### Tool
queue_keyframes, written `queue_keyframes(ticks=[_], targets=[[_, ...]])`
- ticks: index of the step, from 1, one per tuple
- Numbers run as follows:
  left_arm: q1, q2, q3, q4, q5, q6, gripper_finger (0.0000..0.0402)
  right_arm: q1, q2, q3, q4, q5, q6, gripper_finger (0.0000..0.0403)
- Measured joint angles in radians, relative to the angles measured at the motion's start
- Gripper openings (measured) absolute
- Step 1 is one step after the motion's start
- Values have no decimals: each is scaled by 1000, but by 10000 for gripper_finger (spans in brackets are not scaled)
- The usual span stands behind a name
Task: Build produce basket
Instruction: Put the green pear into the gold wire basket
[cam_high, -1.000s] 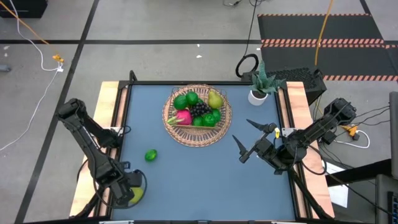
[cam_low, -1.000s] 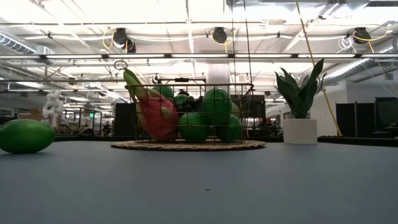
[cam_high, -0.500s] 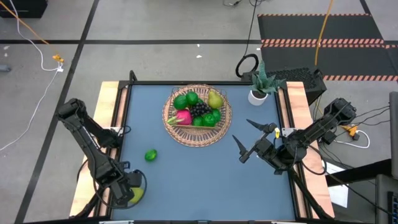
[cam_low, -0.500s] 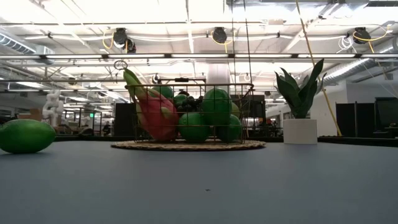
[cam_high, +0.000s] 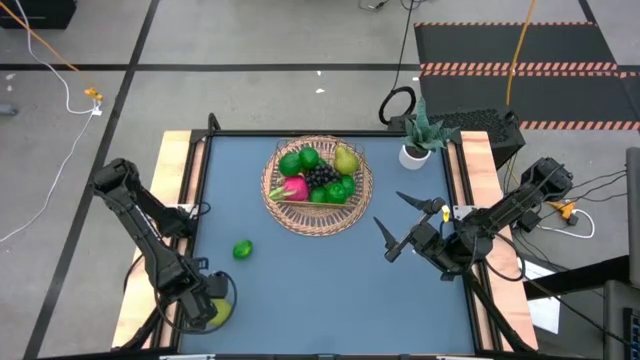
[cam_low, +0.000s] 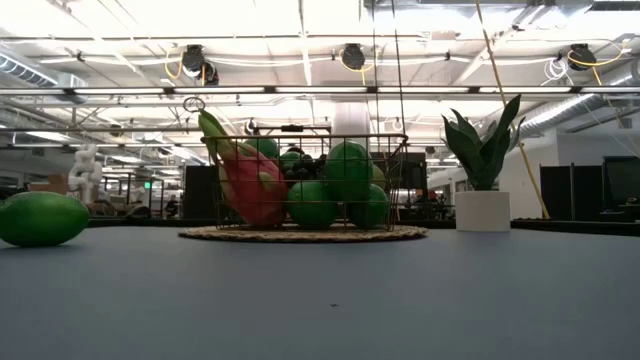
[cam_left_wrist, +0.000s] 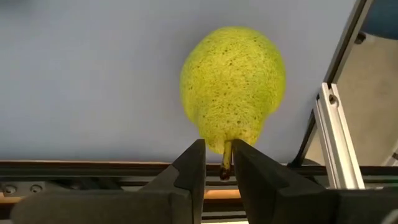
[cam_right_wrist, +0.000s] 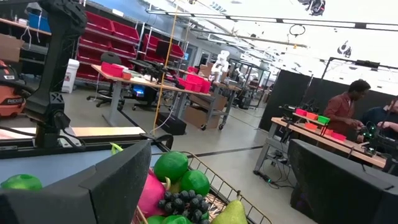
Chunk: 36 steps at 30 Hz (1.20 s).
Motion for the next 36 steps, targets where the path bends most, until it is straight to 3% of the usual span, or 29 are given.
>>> queue_keyframes(ticks=[5, 10, 12, 17, 31, 36], targets=[[0, 0, 6, 0, 67, 29, 70, 0, 0, 0, 0, 0, 4, 375], [0, 0, 6, 1, 119, 26, 13, 0, 0, 0, 0, 0, 11, 375], [1, 0, 6, 1, 106, 27, 7, 0, 0, 0, 0, 0, 12, 375], [2, 0, 6, 1, 19, -4, 28, 0, 0, 0, 0, 0, 11, 375], [2, 0, 6, 10, -11, -47, 142, 0, 0, 0, 0, 0, 3, 375], [2, 0, 7, 64, -3, -6, 139, 0, 0, 0, 0, 0, 3, 375]])
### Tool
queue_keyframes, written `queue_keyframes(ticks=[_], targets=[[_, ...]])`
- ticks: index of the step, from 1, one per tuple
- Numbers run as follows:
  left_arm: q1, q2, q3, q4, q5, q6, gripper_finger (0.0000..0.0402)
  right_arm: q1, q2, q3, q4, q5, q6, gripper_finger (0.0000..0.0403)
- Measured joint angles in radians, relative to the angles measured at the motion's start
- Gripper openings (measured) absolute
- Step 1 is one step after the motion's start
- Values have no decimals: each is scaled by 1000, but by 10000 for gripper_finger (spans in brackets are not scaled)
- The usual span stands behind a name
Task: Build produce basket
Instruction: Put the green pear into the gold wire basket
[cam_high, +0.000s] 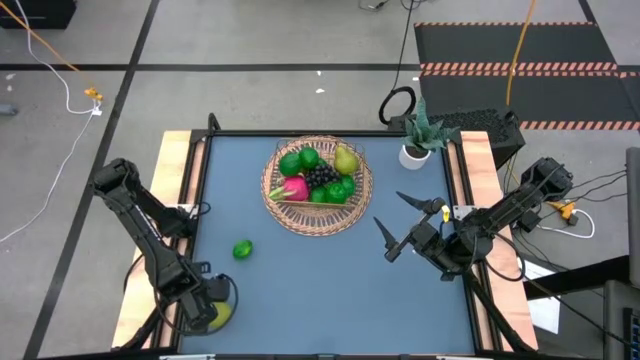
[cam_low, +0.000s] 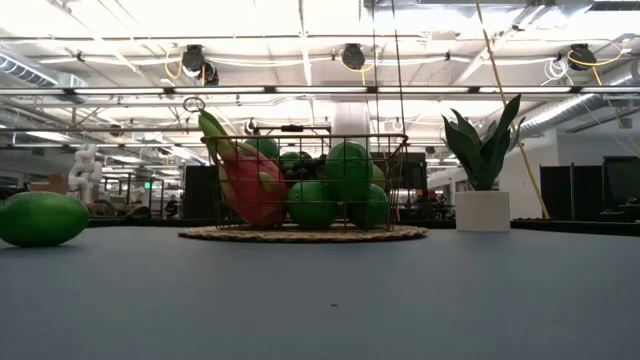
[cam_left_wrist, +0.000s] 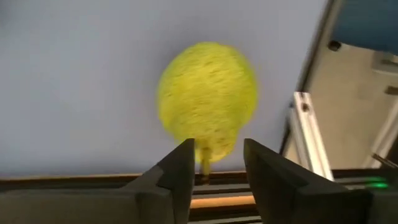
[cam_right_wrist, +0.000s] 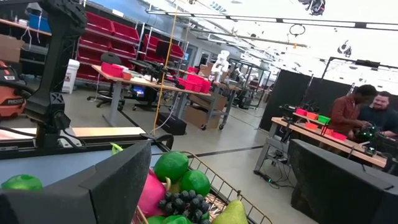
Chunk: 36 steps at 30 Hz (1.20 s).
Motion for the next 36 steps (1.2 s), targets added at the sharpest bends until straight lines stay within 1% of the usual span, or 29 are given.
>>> queue_keyframes(ticks=[3, 9, 12, 14, 18, 20, 22, 25, 27, 29, 33, 35, 36], targets=[[0, 0, 0, 17, 26, 19, 110, 0, 0, 0, 0, 0, 0, 375], [0, 0, 0, 11, 28, 20, 36, 0, 0, 0, 0, 0, 0, 375], [0, 0, 0, 10, 29, 15, 12, 0, 0, 0, 0, 0, 0, 375], [0, 0, 0, 9, 29, 9, 10, 0, 0, 0, 0, 0, 0, 375], [0, 0, 0, -12, 29, 31, 39, 0, 0, 0, 0, 0, -1, 375], [0, 0, 0, -13, 28, 64, 46, 0, 0, 0, 0, 0, -1, 375], [1, 0, 0, -13, 25, 92, 40, 0, 0, 0, 0, 0, -1, 375], [17, -4, 0, 14, 0, 143, 14, 0, 0, 0, 0, 0, -2, 375], [29, -16, 0, 58, -35, 174, 10, 0, 0, 0, 0, 0, -2, 375], [44, -32, 1, 97, -83, 205, 16, 0, 0, 0, 0, 0, 3, 375], [80, -64, 1, 120, -176, 300, 11, 0, 0, 0, 0, -1, 4, 375], [108, -76, 11, 114, -244, 386, 8, 0, 0, 0, 0, -1, 8, 375], [124, -82, 18, 115, -297, 435, 8, 0, 0, 0, 0, -1, 8, 375]])
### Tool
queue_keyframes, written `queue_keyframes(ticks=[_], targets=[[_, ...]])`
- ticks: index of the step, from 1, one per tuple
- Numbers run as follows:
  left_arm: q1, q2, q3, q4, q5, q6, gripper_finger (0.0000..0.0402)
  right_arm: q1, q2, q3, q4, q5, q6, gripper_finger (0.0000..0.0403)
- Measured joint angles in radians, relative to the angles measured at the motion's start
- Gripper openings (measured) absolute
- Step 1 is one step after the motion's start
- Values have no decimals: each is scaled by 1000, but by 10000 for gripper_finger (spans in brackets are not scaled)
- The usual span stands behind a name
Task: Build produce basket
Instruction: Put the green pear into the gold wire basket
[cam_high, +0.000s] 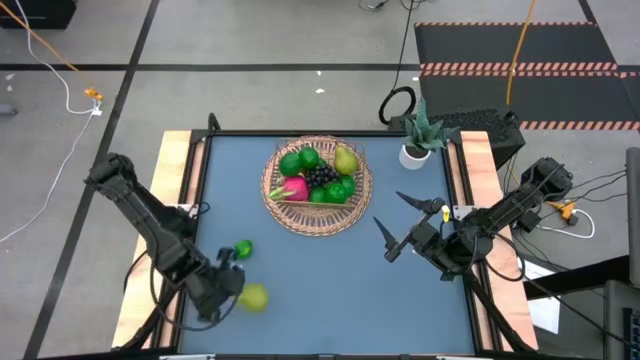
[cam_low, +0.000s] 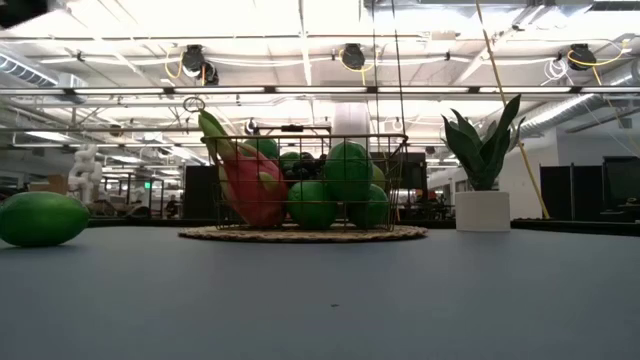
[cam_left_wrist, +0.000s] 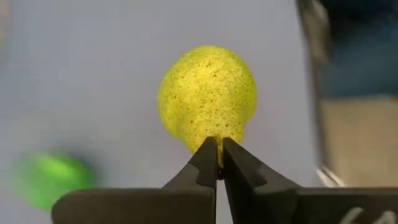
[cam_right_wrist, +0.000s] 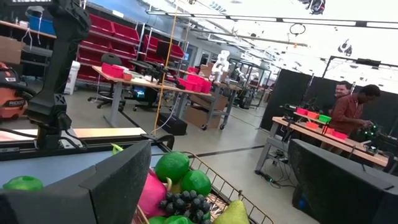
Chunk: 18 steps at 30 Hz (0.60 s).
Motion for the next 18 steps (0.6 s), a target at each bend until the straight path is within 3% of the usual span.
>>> queue_keyframes(ticks=[4, 8, 13, 18], targets=[[84, -23, 43, 5, -286, 180, 22, 0, 0, 0, 0, -1, 0, 375], [211, -22, 98, 20, -465, 366, 14, 0, 0, 0, 1, -2, 0, 375], [410, -21, 110, 240, -490, 574, 11, -1, 0, 0, 1, -2, -1, 375], [583, -4, 109, 362, -493, 642, 22, -1, 0, 0, 0, -1, -10, 375]])
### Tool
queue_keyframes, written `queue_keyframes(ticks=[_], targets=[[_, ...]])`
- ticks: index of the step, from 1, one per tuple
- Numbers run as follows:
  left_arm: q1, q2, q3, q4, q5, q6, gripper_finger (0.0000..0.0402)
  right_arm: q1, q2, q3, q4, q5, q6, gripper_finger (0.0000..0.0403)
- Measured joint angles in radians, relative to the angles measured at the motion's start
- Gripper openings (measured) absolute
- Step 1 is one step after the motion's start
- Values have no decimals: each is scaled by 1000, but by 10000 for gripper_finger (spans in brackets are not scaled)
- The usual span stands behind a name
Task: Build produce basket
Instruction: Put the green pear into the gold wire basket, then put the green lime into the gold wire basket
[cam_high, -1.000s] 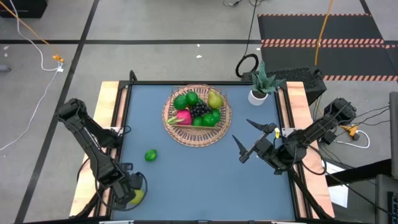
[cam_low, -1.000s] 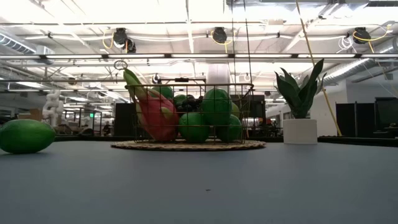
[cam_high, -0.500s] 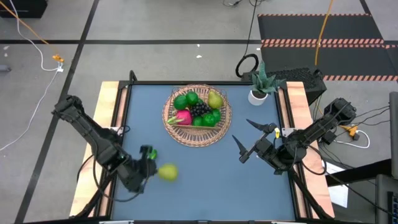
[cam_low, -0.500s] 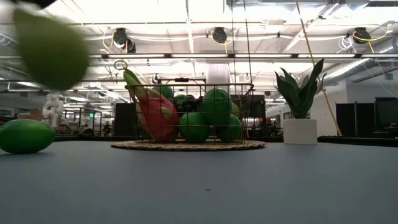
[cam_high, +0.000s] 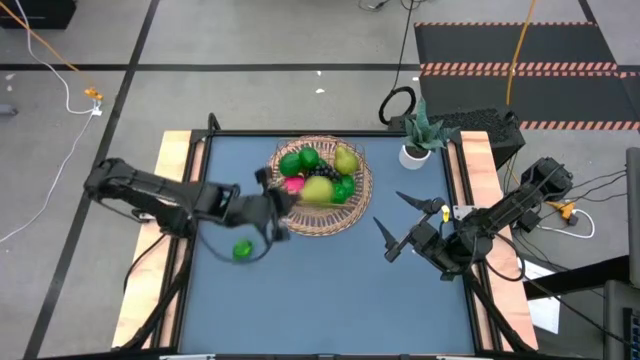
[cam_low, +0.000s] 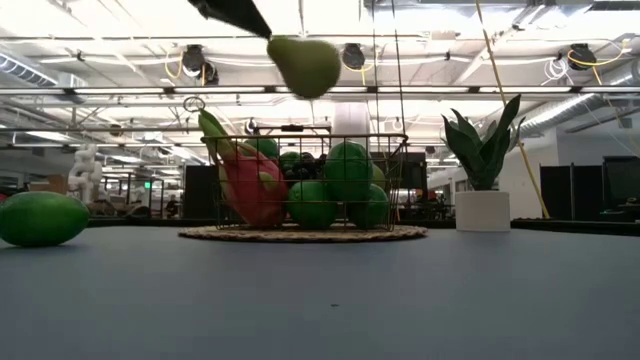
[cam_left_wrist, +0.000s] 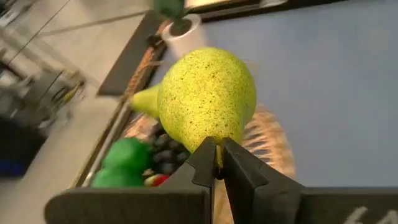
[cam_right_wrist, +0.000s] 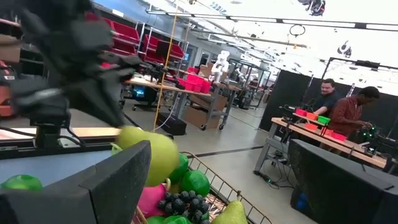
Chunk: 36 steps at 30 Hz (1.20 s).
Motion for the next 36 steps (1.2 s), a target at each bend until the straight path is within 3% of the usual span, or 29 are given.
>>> queue_keyframes(ticks=[7, 19, 25, 32, 36], targets=[[143, 37, -13, -85, 85, -68, 20, 1, 0, 0, -7, 4, -18, 375], [184, 128, -11, -88, 83, -198, 200, 1, 0, 0, -7, 2, -26, 375], [122, 88, -9, -157, 98, -252, 246, 1, 0, 0, -7, 3, -26, 375], [-10, 72, -10, -404, 196, -535, 271, 1, 0, 0, -7, 2, -27, 375], [-96, 79, -10, -569, 199, -713, 287, 1, 0, 0, -7, 2, -24, 375]])
